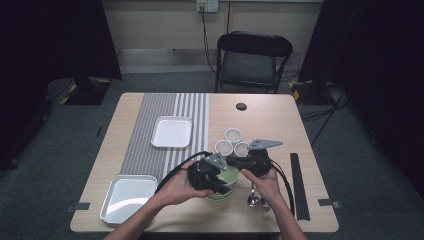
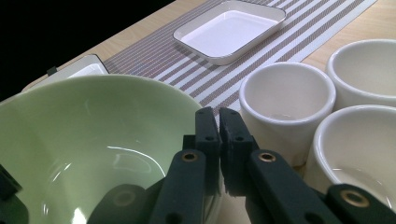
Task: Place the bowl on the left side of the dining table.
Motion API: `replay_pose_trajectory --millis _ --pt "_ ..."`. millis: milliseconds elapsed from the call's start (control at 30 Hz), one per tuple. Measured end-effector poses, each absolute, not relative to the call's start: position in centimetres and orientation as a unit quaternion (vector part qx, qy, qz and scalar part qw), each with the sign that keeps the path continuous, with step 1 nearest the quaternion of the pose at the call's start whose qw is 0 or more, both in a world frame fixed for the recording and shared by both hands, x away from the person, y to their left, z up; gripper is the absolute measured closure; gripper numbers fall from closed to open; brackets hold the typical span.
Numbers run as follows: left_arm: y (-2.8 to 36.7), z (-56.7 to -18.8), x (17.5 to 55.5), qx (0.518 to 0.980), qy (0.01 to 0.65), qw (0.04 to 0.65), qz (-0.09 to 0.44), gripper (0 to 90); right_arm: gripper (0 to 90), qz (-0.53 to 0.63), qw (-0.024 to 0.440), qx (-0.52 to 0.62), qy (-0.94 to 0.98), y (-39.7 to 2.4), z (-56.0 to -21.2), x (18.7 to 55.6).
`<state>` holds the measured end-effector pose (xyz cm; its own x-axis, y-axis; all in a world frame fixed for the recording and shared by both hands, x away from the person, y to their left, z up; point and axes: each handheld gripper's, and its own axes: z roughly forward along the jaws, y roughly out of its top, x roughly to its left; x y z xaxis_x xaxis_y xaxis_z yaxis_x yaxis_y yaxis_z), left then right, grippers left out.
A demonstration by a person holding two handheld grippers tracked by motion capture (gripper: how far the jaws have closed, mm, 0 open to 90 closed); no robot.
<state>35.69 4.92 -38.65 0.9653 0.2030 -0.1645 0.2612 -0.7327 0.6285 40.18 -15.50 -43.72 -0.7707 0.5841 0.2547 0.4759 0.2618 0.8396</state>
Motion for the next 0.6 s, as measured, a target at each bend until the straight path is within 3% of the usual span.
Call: replay_pose_trajectory --millis 200,367,433,600 --pt "4.12 -38.68 35.33 0.934 0.129 0.331 -0.023 79.7 87.3 0.506 0.053 0.334 0.793 -15.47 -43.71 40.18" --pt "3.95 -38.60 35.36 0.938 0.128 0.320 -0.021 73.3 87.3 0.506 0.054 0.334 0.793 -15.47 -43.71 40.18" --pt "3.98 -38.77 35.44 0.938 0.129 0.320 -0.039 79.3 87.3 0.505 0.055 0.334 0.794 -15.47 -43.70 40.16" --pt "4.70 -38.95 35.95 0.927 0.143 0.339 -0.066 81.7 87.2 0.505 0.056 0.333 0.794 -15.48 -43.69 40.17"
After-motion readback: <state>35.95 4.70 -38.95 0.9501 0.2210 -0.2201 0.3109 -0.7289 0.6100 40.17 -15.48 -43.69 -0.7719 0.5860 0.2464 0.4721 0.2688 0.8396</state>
